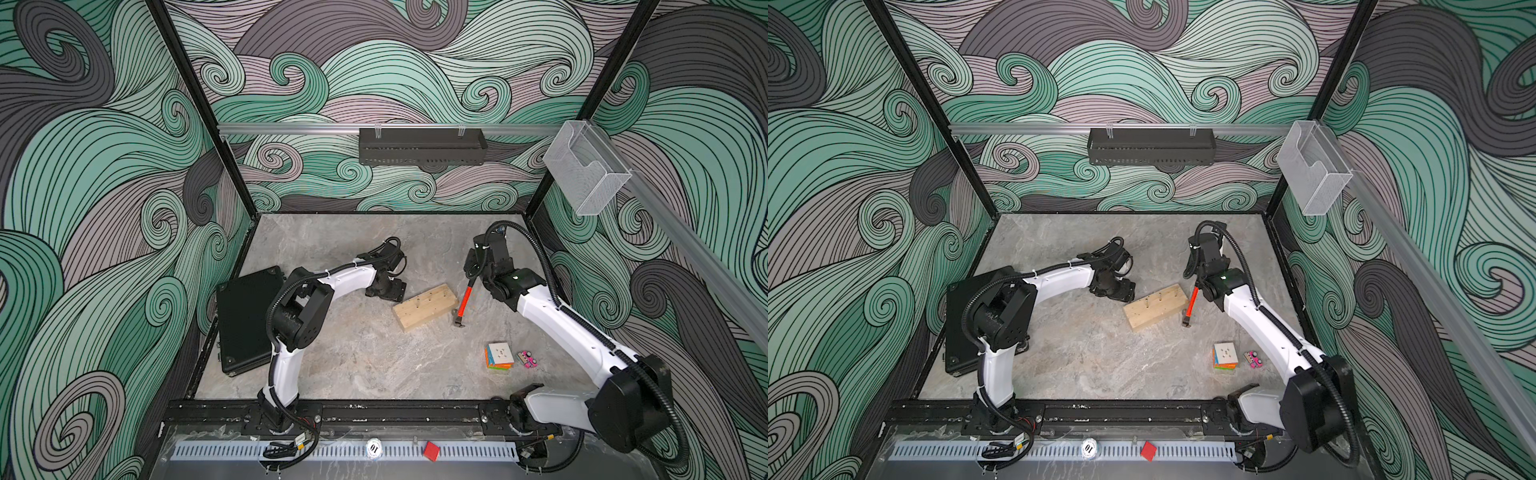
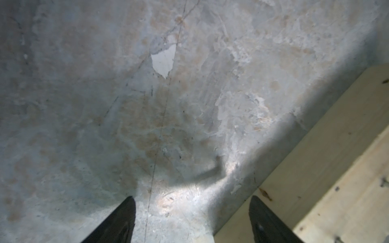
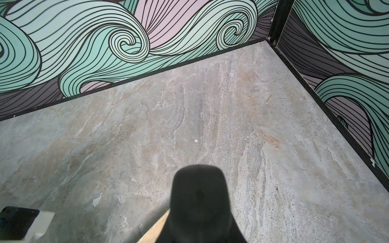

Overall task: Use a claw hammer to pull out a nail
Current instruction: Adjust the mounting plate at the center of the board.

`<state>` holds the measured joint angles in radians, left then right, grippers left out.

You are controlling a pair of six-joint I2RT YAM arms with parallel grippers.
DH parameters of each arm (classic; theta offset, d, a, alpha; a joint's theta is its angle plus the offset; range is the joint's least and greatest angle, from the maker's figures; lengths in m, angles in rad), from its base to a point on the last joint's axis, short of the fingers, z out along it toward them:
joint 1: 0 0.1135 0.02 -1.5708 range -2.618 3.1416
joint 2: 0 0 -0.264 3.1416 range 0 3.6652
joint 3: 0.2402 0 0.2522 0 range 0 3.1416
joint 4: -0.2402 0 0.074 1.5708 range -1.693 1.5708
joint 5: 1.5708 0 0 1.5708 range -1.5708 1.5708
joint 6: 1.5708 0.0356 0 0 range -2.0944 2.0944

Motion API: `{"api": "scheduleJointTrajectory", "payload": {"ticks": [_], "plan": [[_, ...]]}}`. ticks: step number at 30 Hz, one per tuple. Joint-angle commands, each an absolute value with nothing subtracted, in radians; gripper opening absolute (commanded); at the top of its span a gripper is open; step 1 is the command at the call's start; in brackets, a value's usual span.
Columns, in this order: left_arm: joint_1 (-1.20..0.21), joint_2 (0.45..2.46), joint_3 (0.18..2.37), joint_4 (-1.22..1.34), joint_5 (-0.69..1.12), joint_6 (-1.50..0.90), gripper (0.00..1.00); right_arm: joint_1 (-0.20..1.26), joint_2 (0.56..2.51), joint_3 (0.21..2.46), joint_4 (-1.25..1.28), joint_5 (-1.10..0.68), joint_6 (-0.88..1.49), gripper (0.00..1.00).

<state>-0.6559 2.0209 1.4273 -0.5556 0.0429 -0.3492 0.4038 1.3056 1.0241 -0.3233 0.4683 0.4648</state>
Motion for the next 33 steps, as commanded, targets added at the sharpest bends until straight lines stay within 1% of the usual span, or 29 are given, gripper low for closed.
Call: {"api": "scheduleJointTrajectory", "payload": {"ticks": [1,5,15,33], "plan": [[-0.668,2.033,1.454,-0.597,0.010,-0.334,0.82,0.399,1.302,1.052,-0.258,0.463,0.491,0.05],[-0.674,2.031,1.450,-0.604,-0.018,-0.334,0.83,0.399,1.305,1.051,-0.258,0.460,0.494,0.05],[-0.688,2.014,1.430,-0.613,-0.013,-0.291,0.83,0.399,1.320,1.052,-0.225,0.418,0.491,0.06],[-0.712,1.877,1.218,-0.523,0.054,-0.430,0.83,0.418,1.489,1.169,-0.090,0.189,0.494,0.06]]}}
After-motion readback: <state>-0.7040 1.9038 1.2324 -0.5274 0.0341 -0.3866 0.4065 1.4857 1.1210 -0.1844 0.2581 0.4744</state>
